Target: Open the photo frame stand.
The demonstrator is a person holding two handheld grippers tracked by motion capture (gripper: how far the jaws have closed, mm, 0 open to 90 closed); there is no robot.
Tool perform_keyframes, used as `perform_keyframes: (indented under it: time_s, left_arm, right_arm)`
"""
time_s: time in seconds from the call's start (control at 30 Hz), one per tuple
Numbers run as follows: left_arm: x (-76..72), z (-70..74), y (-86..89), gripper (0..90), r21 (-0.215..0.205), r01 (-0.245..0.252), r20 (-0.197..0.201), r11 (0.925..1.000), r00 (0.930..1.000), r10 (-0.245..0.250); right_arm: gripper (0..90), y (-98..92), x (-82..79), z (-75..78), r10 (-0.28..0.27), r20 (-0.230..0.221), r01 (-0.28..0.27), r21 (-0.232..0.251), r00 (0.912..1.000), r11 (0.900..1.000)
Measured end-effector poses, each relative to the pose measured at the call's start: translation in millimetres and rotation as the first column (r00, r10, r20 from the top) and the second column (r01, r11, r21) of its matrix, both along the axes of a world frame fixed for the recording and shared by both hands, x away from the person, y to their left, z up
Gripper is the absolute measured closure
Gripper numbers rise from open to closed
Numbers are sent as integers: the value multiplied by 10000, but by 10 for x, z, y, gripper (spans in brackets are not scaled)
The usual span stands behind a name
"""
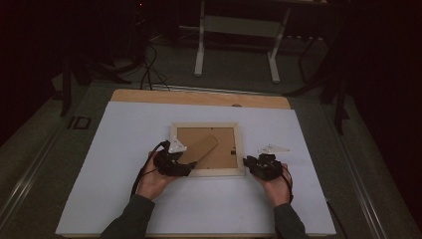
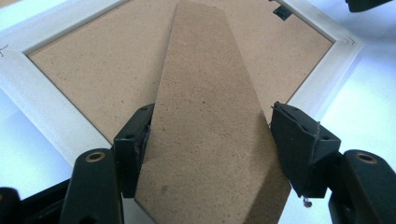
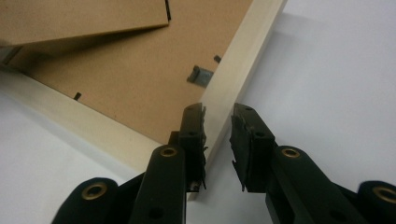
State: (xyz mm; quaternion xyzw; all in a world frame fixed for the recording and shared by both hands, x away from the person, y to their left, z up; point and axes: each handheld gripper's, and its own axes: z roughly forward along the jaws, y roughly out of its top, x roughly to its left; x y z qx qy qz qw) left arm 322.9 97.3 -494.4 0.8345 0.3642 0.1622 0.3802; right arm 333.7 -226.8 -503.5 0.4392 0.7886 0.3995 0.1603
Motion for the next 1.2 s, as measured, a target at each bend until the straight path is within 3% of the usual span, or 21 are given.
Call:
perform_keyframes:
  time_s: [0.6,0.9,0.97,1.2]
  left_arm:
    - [-123,11,-34,362,228,-11,831,9997,9965,-7]
    - [-144,11,-42,361,318,42,1046,9995,9945,-75]
    - [-179,24,-59,361,429,61,1347,9991,9908,-118]
    - [-213,35,-74,361,568,82,1628,9984,9865,-174]
  right_arm:
    - [688,40,182,251,-158,202,160,-92,9997,9998]
    - [663,67,276,343,-190,225,192,-105,9996,9998]
    - [648,67,320,388,-183,225,185,-66,9996,9998]
    - [612,86,396,474,-4,252,6,-66,9997,10000]
